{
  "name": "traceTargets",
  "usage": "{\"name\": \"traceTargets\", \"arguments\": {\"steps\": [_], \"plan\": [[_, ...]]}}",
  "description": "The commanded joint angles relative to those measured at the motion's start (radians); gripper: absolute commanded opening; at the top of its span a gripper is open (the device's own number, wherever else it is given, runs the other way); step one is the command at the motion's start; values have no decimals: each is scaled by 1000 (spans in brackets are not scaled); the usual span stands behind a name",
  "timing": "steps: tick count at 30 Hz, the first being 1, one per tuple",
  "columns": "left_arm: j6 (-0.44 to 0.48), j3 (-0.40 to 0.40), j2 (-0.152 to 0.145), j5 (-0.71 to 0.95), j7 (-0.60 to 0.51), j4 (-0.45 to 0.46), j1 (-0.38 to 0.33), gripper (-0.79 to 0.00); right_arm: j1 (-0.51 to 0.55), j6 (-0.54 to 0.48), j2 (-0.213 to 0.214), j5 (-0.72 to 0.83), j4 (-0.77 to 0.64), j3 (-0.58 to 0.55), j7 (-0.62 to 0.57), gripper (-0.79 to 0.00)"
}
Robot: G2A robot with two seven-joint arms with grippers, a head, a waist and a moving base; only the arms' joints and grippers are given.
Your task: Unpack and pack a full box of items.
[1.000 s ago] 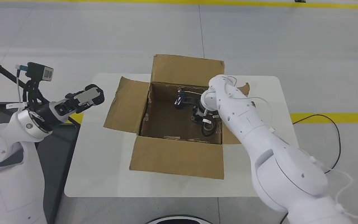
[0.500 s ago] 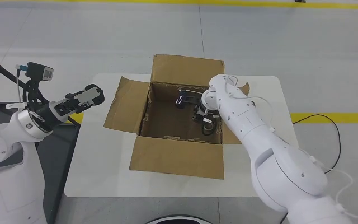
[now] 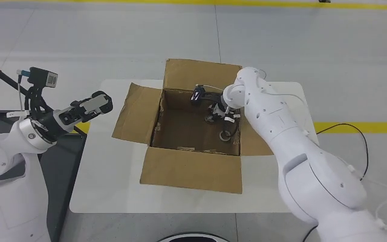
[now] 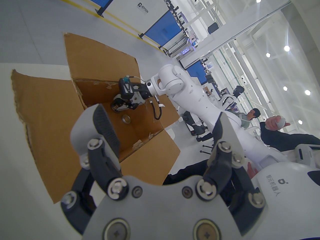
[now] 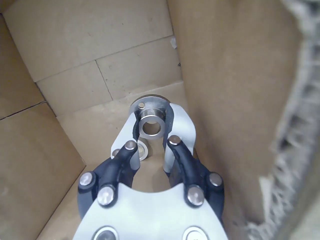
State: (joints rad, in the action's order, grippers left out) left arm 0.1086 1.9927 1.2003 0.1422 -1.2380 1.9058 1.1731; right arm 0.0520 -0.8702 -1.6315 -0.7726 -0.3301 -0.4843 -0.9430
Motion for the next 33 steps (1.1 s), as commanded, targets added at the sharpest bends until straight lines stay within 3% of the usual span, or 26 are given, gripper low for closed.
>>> {"name": "traceTargets", "arguments": {"steps": [1, 13, 19, 27, 33], "plan": [[0, 0, 0, 0, 0, 0, 0, 0, 0, 1, 7, 12, -14, -5, -8, -785], [0, 0, 0, 0, 0, 0, 0, 0, 23, 20, 13, -8, -22, 0, 14, -785], [0, 0, 0, 0, 0, 0, 0, 0, 7, -67, 43, 41, -59, -44, 62, -785], [0, 0, 0, 0, 0, 0, 0, 0, 12, -131, 119, 94, -173, -81, 124, -785], [0, 0, 0, 0, 0, 0, 0, 0, 64, -134, 221, 165, -343, -115, 127, -785]]}}
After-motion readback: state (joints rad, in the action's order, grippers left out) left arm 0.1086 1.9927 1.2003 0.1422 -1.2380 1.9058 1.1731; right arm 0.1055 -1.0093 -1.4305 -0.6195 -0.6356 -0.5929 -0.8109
